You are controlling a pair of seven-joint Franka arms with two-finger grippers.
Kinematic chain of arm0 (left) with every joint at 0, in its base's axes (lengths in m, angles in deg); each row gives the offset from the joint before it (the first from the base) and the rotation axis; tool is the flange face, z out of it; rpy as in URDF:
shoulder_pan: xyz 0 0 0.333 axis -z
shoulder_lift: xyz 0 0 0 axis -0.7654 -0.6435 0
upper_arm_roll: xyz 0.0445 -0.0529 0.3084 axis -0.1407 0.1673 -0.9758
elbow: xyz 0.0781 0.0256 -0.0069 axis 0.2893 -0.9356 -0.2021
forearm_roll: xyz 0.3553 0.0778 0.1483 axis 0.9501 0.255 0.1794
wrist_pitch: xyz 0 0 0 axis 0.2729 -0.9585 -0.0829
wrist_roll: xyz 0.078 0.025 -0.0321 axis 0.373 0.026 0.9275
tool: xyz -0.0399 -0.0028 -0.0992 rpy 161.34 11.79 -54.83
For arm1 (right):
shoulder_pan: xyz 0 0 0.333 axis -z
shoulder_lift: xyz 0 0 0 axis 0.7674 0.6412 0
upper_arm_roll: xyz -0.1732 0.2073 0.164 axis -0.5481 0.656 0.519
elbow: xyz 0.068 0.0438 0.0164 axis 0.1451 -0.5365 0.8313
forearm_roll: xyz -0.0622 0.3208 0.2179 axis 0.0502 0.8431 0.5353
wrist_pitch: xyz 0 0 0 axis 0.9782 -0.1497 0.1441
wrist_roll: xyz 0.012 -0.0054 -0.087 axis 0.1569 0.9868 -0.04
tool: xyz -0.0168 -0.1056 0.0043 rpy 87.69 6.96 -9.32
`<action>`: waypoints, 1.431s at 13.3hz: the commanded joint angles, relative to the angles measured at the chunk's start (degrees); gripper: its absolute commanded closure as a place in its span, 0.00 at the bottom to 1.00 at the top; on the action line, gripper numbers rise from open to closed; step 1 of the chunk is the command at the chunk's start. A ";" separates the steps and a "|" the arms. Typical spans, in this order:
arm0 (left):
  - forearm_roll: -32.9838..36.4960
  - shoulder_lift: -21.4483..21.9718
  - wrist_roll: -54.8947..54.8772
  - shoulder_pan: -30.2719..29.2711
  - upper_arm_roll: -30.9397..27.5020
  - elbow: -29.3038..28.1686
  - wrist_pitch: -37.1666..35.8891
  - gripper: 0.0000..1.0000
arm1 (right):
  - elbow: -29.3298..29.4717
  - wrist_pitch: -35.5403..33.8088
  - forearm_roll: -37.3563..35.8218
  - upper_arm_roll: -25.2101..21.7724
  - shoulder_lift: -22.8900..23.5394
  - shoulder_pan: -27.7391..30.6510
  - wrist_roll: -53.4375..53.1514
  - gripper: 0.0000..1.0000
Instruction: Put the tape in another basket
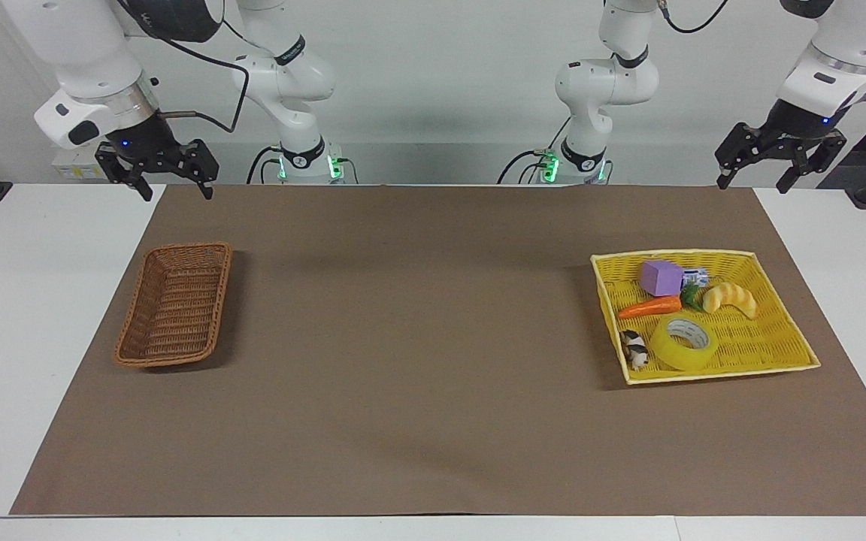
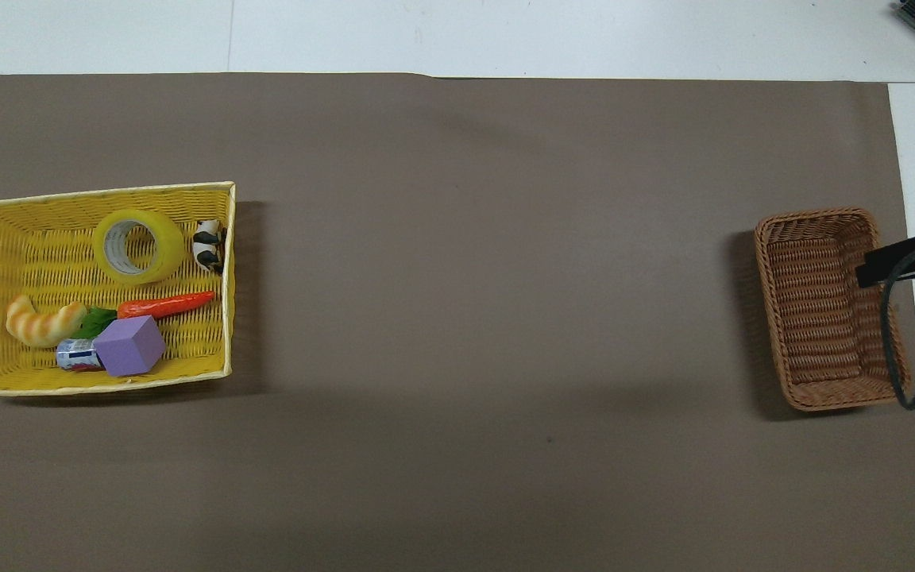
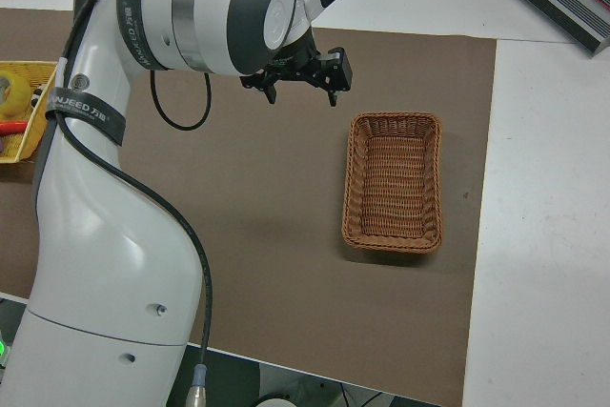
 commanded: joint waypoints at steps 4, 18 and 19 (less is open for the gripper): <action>-0.19 0.14 -0.02 0.96 -0.60 -3.20 5.68 0.00 | -1.02 0.23 0.77 0.18 -1.02 0.14 -0.94 0.00; -0.36 -7.33 -0.20 -0.45 -0.68 -17.26 32.39 0.00 | -1.02 0.23 0.68 0.18 -1.02 0.14 -0.94 0.00; -0.36 -8.12 -0.20 -0.62 -0.68 -18.49 34.85 0.00 | -0.93 0.23 0.68 0.18 -1.02 0.14 -0.94 0.00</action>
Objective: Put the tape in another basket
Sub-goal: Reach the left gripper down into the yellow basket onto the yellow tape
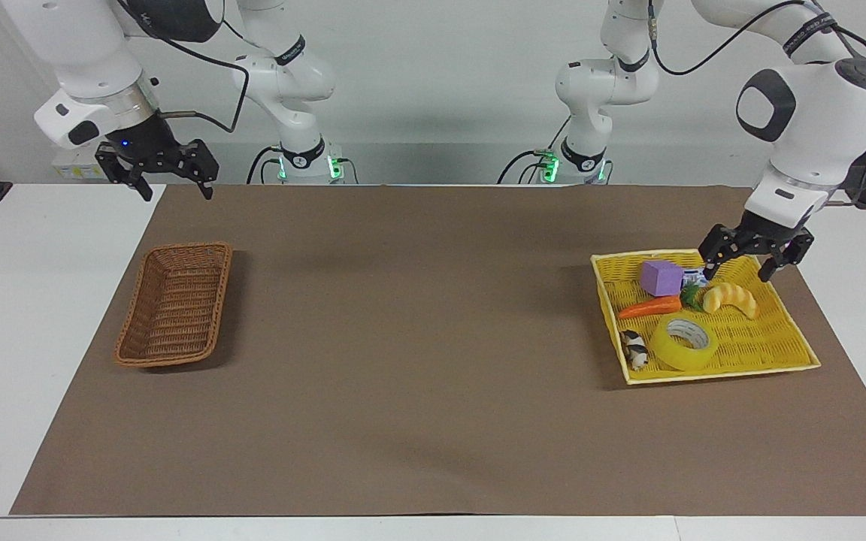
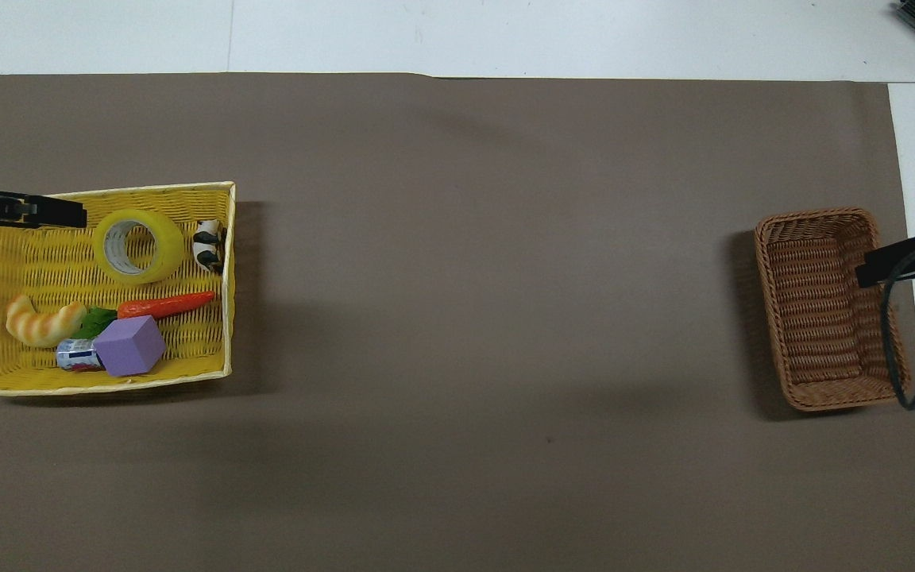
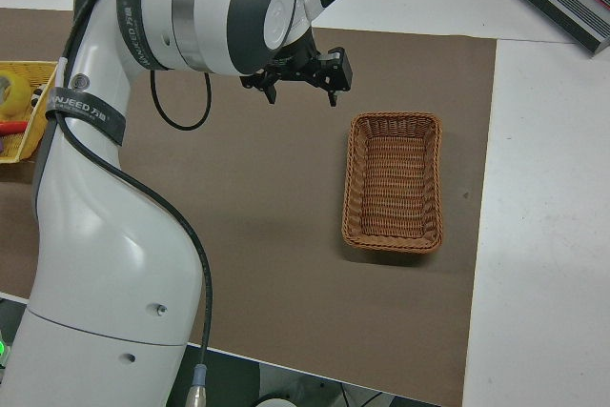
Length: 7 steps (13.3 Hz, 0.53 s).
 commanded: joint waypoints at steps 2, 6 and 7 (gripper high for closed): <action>-0.36 -2.53 -0.19 -0.32 -0.10 -4.49 8.13 0.00 | -1.02 0.23 0.77 0.18 -1.02 0.14 -0.94 0.00; -0.45 -5.61 -0.19 -1.20 -0.10 -7.31 14.46 0.00 | -1.02 0.23 0.77 0.18 -1.02 0.14 -0.94 0.00; -0.45 -6.31 -0.19 -1.29 -0.10 -7.84 15.43 0.00 | -1.02 0.23 0.68 0.18 -1.02 0.14 -0.94 0.00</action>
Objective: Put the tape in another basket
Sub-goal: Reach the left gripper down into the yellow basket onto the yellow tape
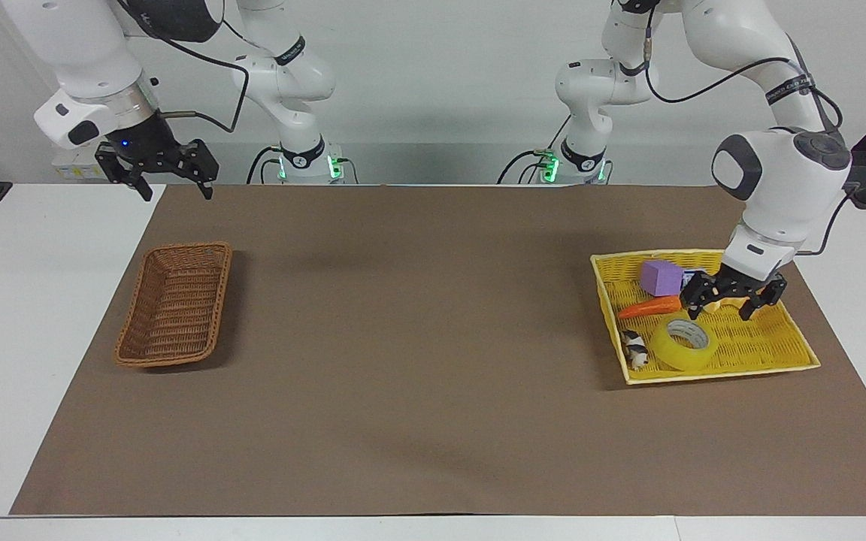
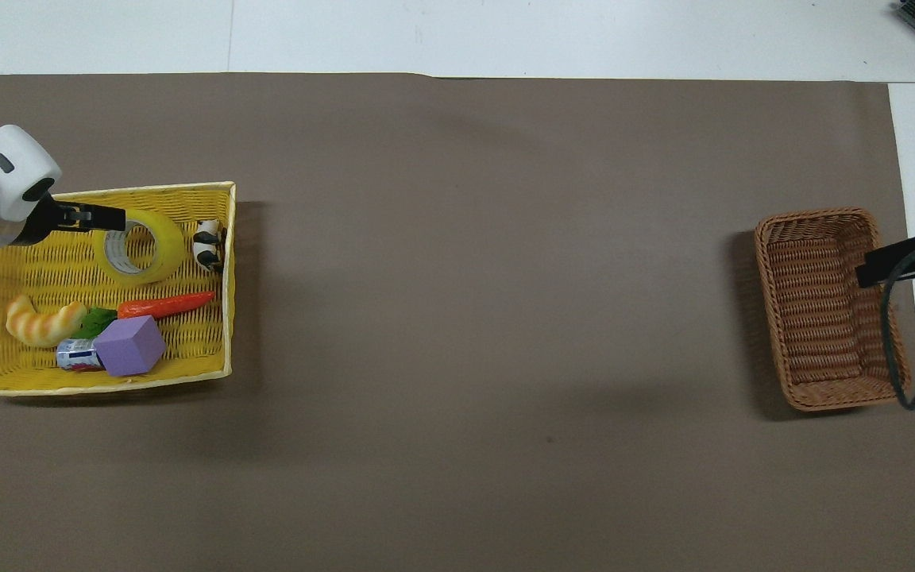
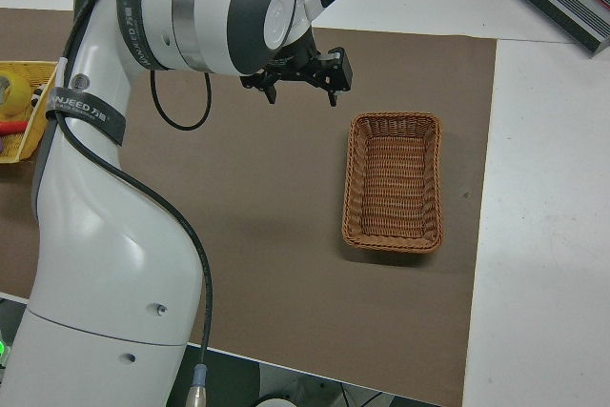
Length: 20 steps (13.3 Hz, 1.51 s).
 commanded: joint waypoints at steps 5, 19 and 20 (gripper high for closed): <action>-0.54 -2.17 -0.19 -0.70 0.04 -5.45 8.55 0.00 | -0.93 0.23 0.77 0.18 -1.02 0.14 -0.94 0.00; -0.54 -4.20 -0.72 -0.71 0.12 -8.10 13.39 1.00 | -1.02 0.23 0.77 0.18 -1.02 0.14 -0.94 0.00; -0.54 -4.11 -0.81 -0.18 0.12 -7.75 13.39 1.00 | -1.02 0.23 0.68 0.18 -1.02 0.14 -0.94 0.00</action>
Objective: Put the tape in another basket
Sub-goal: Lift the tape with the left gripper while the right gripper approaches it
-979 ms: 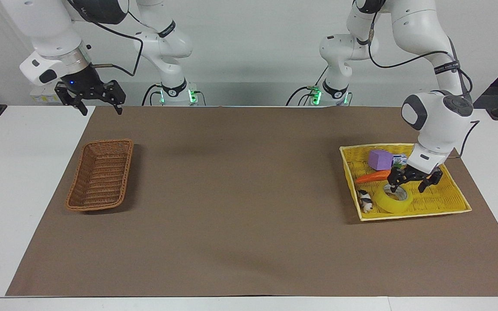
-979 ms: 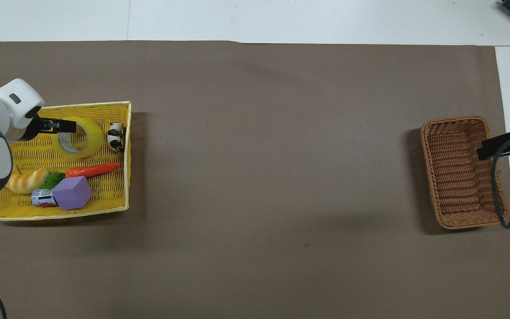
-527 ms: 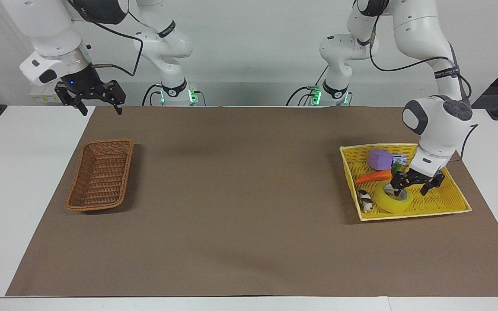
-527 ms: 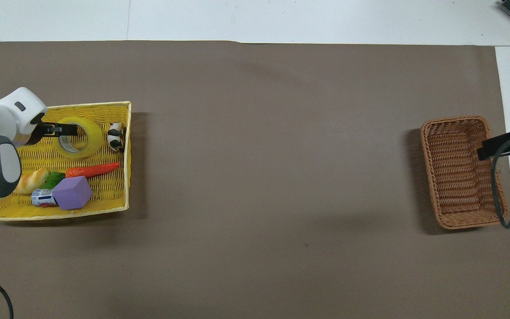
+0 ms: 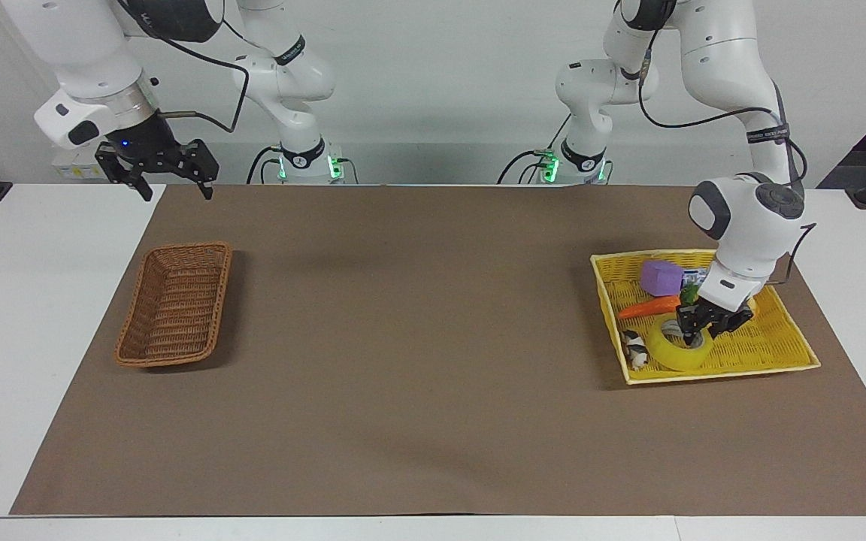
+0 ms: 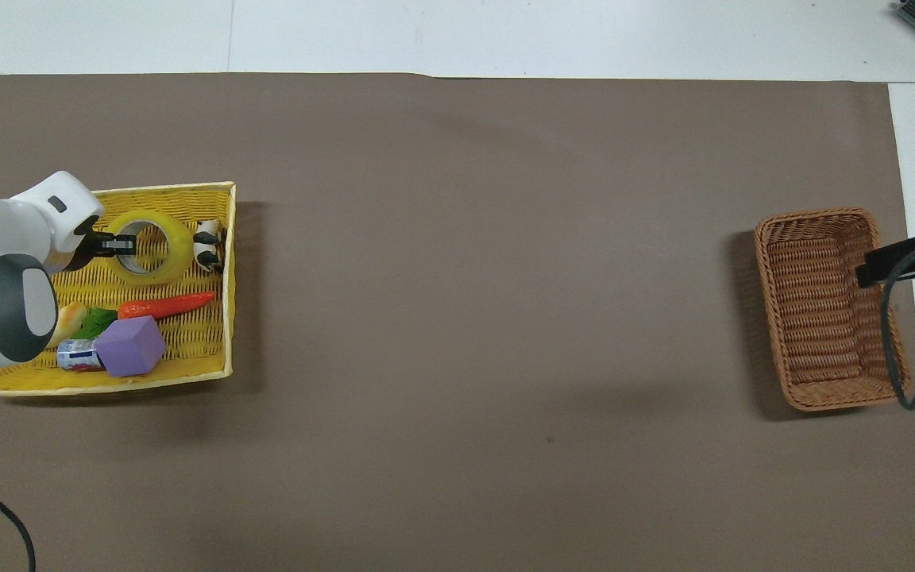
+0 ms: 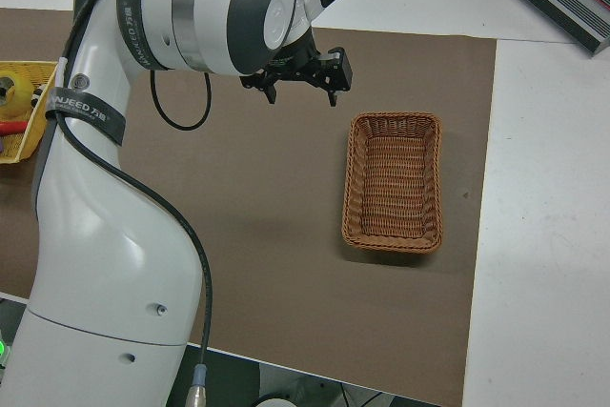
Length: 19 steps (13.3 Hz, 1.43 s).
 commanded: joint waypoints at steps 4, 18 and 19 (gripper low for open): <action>-0.55 3.98 -0.56 1.25 -0.04 2.92 -2.44 1.00 | -0.93 0.05 0.77 0.19 -1.02 -0.03 -0.94 0.00; -11.68 9.27 15.87 11.08 3.03 4.69 -9.05 1.00 | -21.13 25.15 20.70 1.15 -4.71 -8.45 -1.47 0.00; -13.36 8.92 16.57 12.92 2.95 4.69 -8.70 1.00 | -22.71 28.41 22.64 1.15 -4.36 -10.12 -1.47 0.00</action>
